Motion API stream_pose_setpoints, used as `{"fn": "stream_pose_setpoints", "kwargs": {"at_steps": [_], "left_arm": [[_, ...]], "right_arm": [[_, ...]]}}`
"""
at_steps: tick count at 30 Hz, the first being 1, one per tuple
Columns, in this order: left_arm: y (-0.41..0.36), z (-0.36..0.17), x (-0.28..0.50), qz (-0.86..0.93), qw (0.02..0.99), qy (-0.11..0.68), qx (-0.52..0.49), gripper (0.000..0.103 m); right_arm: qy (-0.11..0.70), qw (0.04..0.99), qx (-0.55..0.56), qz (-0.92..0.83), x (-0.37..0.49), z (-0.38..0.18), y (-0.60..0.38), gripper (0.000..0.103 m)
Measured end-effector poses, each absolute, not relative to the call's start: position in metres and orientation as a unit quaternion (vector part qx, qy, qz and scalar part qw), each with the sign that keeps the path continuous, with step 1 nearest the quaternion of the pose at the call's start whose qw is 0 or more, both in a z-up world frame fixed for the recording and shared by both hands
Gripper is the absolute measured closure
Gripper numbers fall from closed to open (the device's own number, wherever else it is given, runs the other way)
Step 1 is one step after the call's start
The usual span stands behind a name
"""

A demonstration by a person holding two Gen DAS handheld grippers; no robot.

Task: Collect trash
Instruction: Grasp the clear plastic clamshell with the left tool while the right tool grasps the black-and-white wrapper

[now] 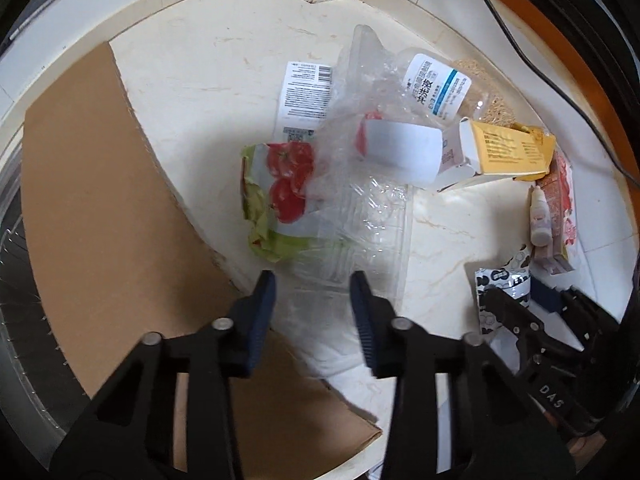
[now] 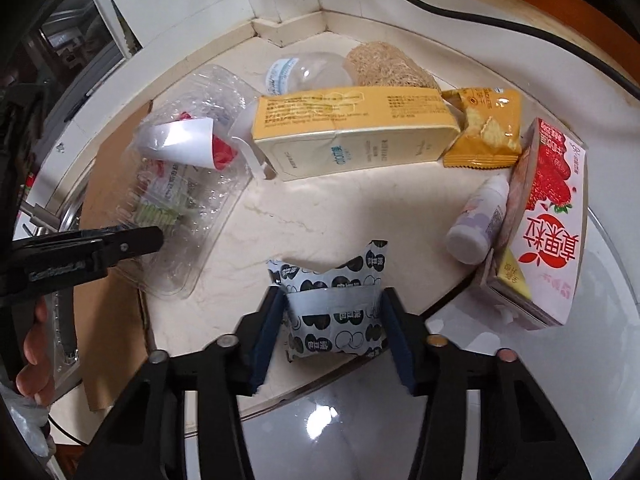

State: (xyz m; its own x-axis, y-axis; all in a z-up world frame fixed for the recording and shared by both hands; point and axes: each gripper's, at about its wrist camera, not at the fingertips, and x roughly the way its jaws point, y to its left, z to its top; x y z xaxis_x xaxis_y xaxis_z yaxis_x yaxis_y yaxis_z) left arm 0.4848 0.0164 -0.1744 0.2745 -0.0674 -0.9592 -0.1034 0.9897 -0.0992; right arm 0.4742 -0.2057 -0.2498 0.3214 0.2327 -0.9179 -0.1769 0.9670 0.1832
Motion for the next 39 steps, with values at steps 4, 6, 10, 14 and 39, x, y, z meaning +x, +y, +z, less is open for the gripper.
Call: {"fn": "stream_pose_setpoints", "kwargs": {"at_steps": [4, 6, 10, 14, 39], "left_arm": [[0.012, -0.169, 0.481, 0.017, 0.803, 0.592, -0.068, 0.086], [0.009, -0.165, 0.478, 0.023, 0.808, 0.585, -0.068, 0.089], [0.006, -0.153, 0.471, 0.034, 0.818, 0.571, -0.068, 0.092], [0.011, -0.137, 0.459, 0.042, 0.825, 0.557, -0.08, 0.092], [0.036, -0.01, 0.208, -0.011, 0.861, 0.501, -0.088, 0.092]], "right_arm": [[0.561, 0.818, 0.02, 0.124, 0.47, -0.248, -0.206, 0.065], [0.559, 0.82, 0.022, 0.123, 0.467, -0.246, -0.207, 0.066], [0.55, 0.826, 0.028, 0.122, 0.46, -0.236, -0.208, 0.067], [0.54, 0.832, 0.035, 0.119, 0.453, -0.226, -0.211, 0.068], [0.464, 0.876, 0.057, 0.121, 0.254, -0.112, -0.167, 0.069]]}}
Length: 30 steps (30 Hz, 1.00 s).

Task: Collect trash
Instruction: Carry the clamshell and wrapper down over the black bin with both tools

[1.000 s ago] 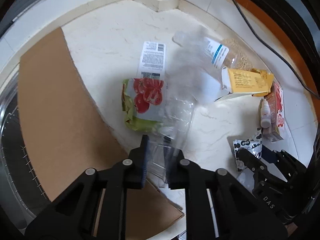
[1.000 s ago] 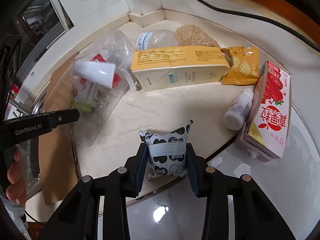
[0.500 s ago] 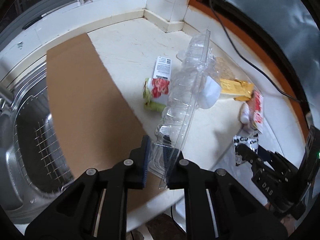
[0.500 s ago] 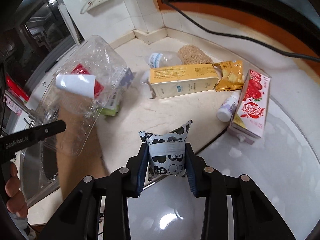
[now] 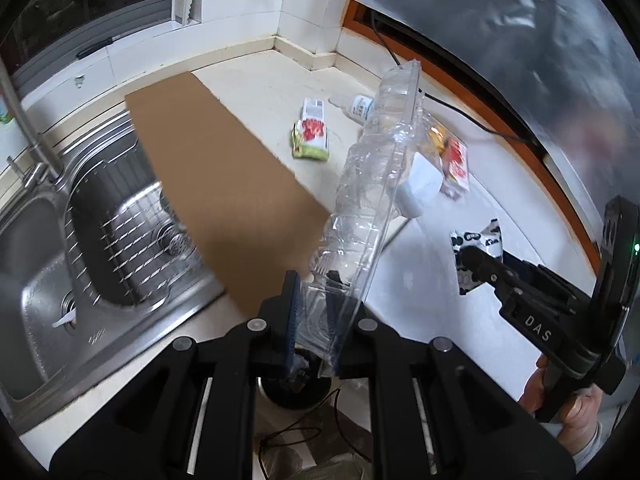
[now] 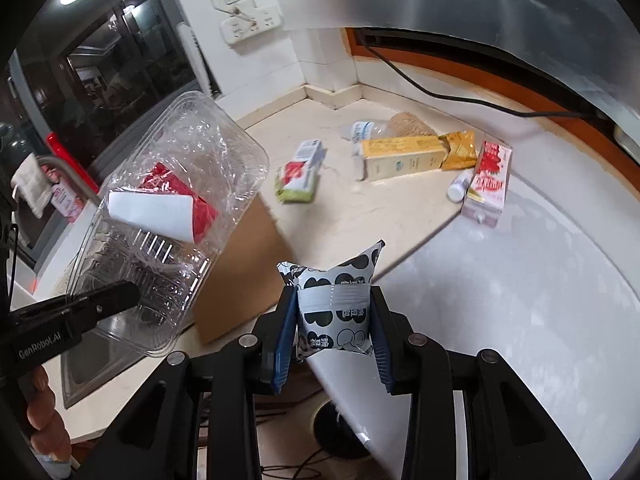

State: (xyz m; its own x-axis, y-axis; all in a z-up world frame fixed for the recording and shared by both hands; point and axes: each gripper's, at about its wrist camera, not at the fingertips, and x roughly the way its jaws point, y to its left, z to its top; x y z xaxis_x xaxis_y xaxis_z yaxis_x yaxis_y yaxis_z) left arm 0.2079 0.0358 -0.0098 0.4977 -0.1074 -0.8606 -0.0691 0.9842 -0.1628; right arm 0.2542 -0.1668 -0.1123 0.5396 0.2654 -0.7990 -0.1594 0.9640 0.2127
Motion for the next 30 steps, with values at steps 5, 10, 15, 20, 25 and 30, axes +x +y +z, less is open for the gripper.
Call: {"fn": "stream_pose_setpoints", "kwargs": {"at_steps": [5, 10, 15, 20, 25, 30], "left_arm": [[0.047, -0.011, 0.142, -0.027, 0.861, 0.503, -0.076, 0.092], [0.054, -0.029, 0.083, -0.048, 0.854, 0.514, -0.061, 0.092], [0.051, -0.065, 0.039, -0.063, 0.837, 0.541, -0.046, 0.092], [0.045, -0.115, 0.008, -0.067, 0.801, 0.594, -0.042, 0.092], [0.038, -0.171, -0.011, -0.061, 0.763, 0.642, -0.038, 0.092], [0.032, -0.243, -0.017, -0.034, 0.726, 0.686, -0.031, 0.092]], "right_arm": [[0.464, 0.876, 0.052, 0.119, 0.186, -0.117, -0.145, 0.069], [0.48, 0.869, 0.046, 0.109, 0.118, -0.142, -0.126, 0.069], [0.515, 0.851, 0.038, 0.096, 0.06, -0.185, -0.115, 0.069], [0.556, 0.826, 0.023, 0.088, 0.018, -0.234, -0.111, 0.069], [0.605, 0.792, 0.015, 0.08, -0.011, -0.299, -0.115, 0.069], [0.663, 0.744, 0.034, 0.074, -0.024, -0.384, -0.13, 0.069]]}}
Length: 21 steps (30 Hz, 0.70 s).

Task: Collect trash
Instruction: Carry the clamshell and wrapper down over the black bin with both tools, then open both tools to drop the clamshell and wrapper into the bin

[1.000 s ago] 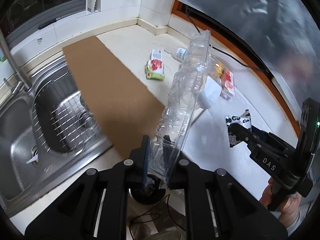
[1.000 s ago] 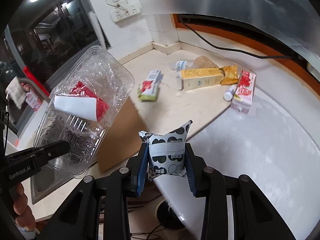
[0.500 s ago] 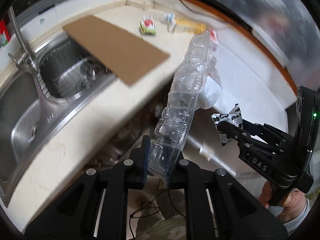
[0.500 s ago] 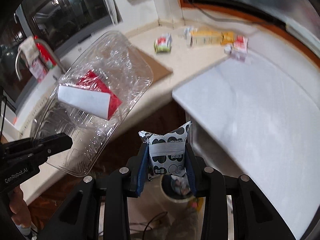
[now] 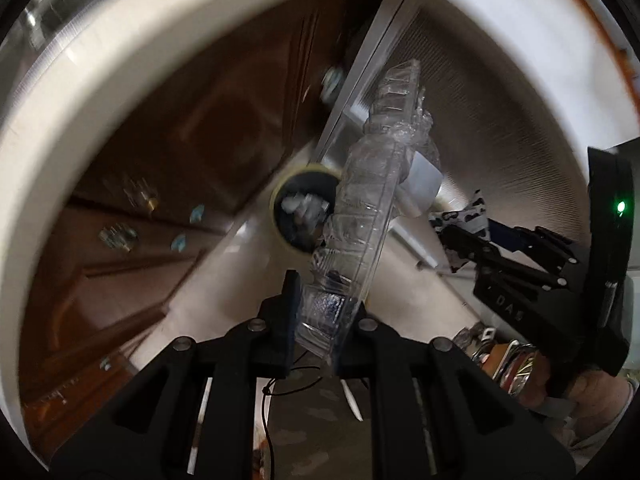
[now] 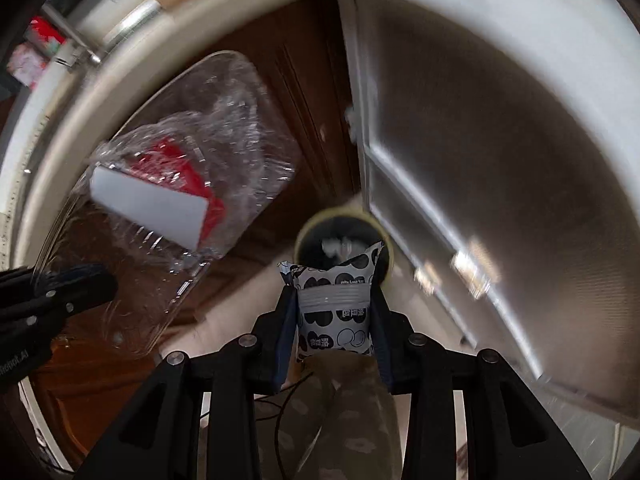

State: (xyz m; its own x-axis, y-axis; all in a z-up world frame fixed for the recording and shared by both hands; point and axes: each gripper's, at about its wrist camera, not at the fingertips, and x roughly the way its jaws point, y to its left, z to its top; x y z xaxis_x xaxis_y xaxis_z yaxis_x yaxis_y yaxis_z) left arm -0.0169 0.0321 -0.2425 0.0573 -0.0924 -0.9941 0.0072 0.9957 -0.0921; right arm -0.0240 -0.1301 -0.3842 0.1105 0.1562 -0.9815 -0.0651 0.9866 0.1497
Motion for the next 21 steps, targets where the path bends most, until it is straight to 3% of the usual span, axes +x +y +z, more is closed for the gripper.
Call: {"fn": "stream_pose_setpoints", "kwargs": {"at_steps": [13, 18, 21], "left_arm": [[0.026, -0.554, 0.019, 0.046, 0.626, 0.776, -0.055, 0.092], [0.017, -0.638, 0.033, 0.05, 0.614, 0.787, -0.04, 0.092], [0.018, -0.667, 0.038, 0.054, 0.612, 0.788, -0.035, 0.092]], "right_arm": [[0.739, 0.67, 0.007, 0.069, 0.011, -0.668, -0.143, 0.068], [0.757, 0.649, -0.001, 0.069, 0.021, -0.753, -0.14, 0.068], [0.765, 0.639, 0.002, 0.081, 0.025, -0.786, -0.134, 0.061]]}}
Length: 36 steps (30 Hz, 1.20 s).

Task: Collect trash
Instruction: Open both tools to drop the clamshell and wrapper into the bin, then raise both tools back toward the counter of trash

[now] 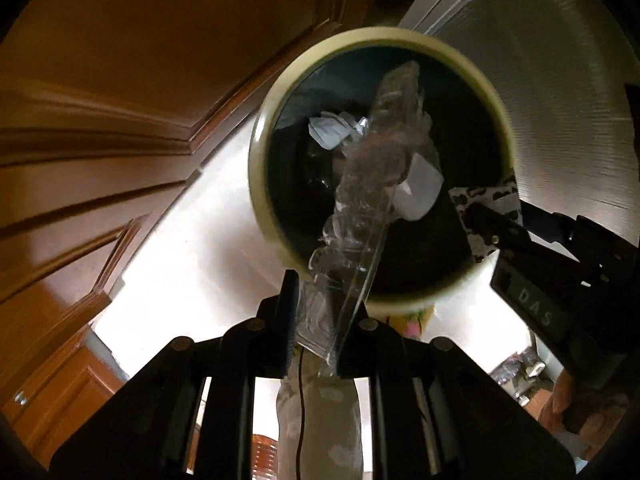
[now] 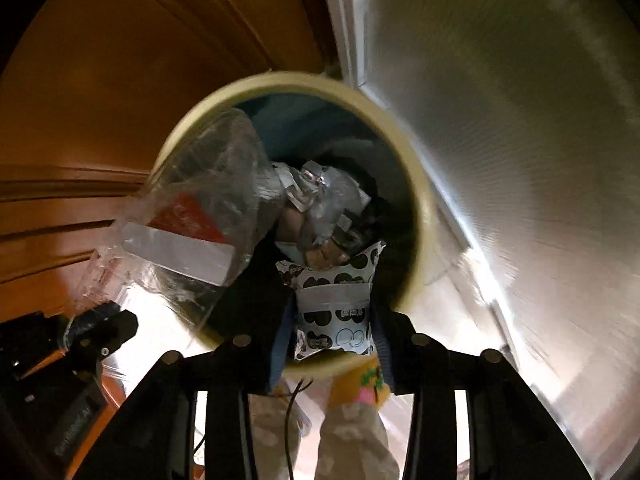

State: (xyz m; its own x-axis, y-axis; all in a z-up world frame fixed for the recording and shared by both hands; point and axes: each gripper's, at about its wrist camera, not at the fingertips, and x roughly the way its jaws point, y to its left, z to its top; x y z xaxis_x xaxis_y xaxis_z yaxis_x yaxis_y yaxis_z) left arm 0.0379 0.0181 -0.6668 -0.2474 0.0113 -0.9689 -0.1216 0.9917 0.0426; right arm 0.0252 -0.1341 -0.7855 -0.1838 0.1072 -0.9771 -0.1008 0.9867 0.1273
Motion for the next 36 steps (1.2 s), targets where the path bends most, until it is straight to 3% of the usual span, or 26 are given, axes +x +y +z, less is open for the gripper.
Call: {"fn": "stream_pose_setpoints", "kwargs": {"at_steps": [3, 4, 5, 7, 9, 21, 29, 36], "left_arm": [[0.015, -0.679, 0.043, 0.054, 0.613, 0.788, -0.034, 0.089], [0.015, -0.681, 0.045, 0.054, 0.615, 0.786, -0.033, 0.082], [0.014, -0.68, 0.045, 0.053, 0.617, 0.785, -0.031, 0.062], [0.013, -0.673, 0.045, 0.055, 0.623, 0.78, -0.022, 0.033], [0.013, -0.666, 0.046, 0.053, 0.627, 0.777, -0.022, 0.021], [0.028, -0.597, 0.04, 0.058, 0.649, 0.758, -0.03, 0.02], [0.036, -0.502, 0.026, 0.054, 0.674, 0.736, -0.033, 0.02], [0.033, -0.403, 0.012, 0.032, 0.699, 0.714, -0.03, 0.02]], "right_arm": [[0.767, 0.635, 0.006, 0.092, 0.048, -0.797, -0.131, 0.054], [0.766, 0.636, 0.008, 0.097, 0.061, -0.798, -0.13, 0.048], [0.763, 0.639, 0.009, 0.1, 0.057, -0.799, -0.13, 0.041], [0.752, 0.653, -0.009, 0.088, 0.061, -0.792, -0.132, 0.036], [0.749, 0.657, -0.001, 0.086, 0.063, -0.783, -0.136, 0.035], [0.733, 0.675, -0.002, 0.078, 0.045, -0.687, -0.151, 0.035], [0.721, 0.689, 0.027, 0.066, 0.029, -0.605, -0.161, 0.035], [0.696, 0.714, 0.043, 0.061, 0.015, -0.494, -0.158, 0.035]]}}
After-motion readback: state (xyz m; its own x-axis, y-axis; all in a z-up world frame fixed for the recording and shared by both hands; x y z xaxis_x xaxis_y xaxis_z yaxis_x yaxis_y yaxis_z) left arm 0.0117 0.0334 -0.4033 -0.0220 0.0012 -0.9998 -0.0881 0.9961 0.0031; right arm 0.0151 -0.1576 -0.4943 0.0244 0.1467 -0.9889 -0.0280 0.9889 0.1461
